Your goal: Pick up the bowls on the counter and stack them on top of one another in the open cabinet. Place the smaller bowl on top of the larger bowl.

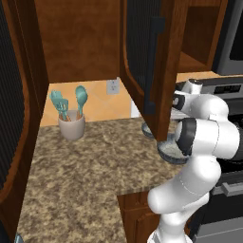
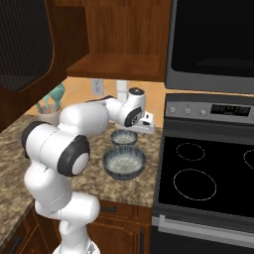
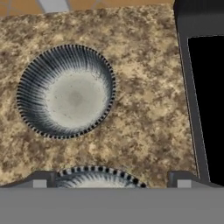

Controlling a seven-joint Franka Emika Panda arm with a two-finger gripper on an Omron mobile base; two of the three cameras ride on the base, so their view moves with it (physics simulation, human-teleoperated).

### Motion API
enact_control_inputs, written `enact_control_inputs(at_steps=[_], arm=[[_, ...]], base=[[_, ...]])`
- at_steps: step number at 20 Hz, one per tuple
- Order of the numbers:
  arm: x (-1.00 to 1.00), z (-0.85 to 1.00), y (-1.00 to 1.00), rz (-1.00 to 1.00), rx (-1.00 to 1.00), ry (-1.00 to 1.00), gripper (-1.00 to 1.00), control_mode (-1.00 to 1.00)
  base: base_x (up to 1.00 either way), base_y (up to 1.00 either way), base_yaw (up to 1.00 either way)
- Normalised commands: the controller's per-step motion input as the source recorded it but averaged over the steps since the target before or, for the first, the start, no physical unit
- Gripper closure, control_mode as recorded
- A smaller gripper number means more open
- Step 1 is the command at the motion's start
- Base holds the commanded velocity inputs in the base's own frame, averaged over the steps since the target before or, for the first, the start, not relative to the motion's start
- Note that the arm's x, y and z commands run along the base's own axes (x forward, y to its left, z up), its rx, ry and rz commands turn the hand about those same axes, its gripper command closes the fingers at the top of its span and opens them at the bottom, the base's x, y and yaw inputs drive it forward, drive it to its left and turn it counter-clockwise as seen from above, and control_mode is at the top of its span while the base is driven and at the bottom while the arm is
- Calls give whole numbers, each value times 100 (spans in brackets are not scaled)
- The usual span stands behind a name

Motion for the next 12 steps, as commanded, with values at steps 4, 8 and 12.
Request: enact_control_inputs(at_steps=[4, 8, 12], arm=[[25, -28, 0, 10, 0, 0, -100, -100], [10, -32, 2, 5, 0, 0, -100, -100], [18, -35, 6, 2, 0, 0, -100, -100]], base=[[0, 0, 0], [0, 0, 0], [0, 0, 0]])
